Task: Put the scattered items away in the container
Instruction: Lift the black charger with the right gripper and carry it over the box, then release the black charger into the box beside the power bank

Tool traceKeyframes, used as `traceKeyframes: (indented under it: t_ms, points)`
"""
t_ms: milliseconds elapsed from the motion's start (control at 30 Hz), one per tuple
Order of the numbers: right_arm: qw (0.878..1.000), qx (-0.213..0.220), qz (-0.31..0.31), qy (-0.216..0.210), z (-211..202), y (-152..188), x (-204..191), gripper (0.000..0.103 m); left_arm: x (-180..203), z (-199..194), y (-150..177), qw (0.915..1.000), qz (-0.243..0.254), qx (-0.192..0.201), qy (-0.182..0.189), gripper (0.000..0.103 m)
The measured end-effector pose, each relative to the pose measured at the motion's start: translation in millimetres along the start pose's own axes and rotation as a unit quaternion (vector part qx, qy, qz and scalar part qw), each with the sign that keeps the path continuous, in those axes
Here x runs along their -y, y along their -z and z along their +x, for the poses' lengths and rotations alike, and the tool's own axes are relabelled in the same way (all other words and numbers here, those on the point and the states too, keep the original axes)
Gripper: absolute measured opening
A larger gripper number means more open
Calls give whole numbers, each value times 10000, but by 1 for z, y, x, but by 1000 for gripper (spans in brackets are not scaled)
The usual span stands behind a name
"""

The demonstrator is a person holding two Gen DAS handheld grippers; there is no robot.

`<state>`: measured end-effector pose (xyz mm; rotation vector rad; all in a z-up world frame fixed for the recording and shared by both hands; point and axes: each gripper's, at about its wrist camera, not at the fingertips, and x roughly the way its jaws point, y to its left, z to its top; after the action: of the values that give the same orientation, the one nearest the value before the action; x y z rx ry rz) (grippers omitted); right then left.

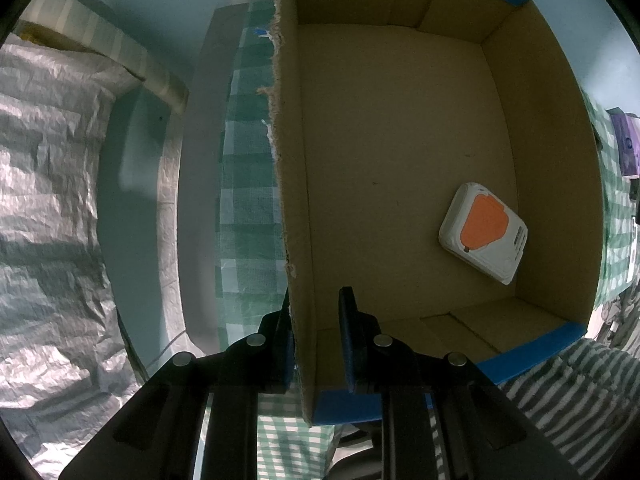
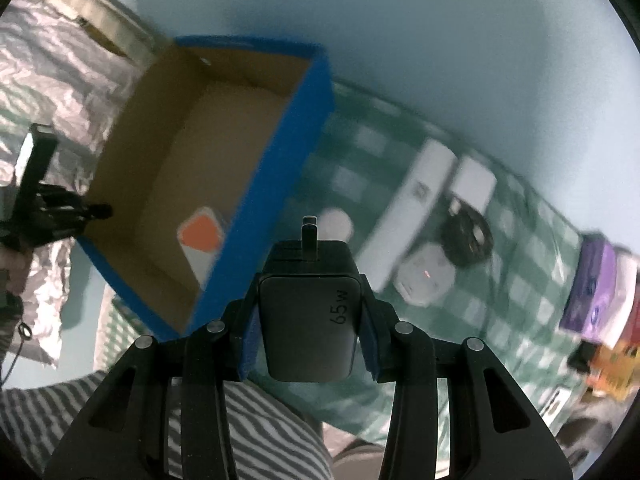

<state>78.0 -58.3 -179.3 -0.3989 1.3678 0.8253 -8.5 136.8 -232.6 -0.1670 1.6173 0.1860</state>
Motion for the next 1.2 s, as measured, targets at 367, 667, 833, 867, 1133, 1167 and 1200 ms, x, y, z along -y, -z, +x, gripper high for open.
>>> traceKeyframes:
  t_ms: [367,667,833,867,1133,1167,1200]
  points:
    - [9966,-33,-804,-158,29,-46,-64,41,-1,1,0,10000,-19,-25,-2,18]
    - [9925,-403,-1152,115,79,-61,-89,41,0,1,-1,10000,-29,-35,-4,18]
    - [9909,-576,-1198,226,99,-61,-89,41,2,2,0,10000,42,-39,-65,18]
    - [9908,-599,-1185,247,102,-61,-88,41,2,3,0,10000,34,-40,-59,18]
    - [9904,-619,-1197,295,114,-59,-87,41,0,3,-2,10000,5,-59,-44,18]
    - [9902,-623,-1212,299,115,-59,-87,41,0,3,-2,10000,5,-61,-45,18]
    - [9905,-590,-1203,318,114,-59,-87,42,0,3,-2,10000,15,-66,-58,18]
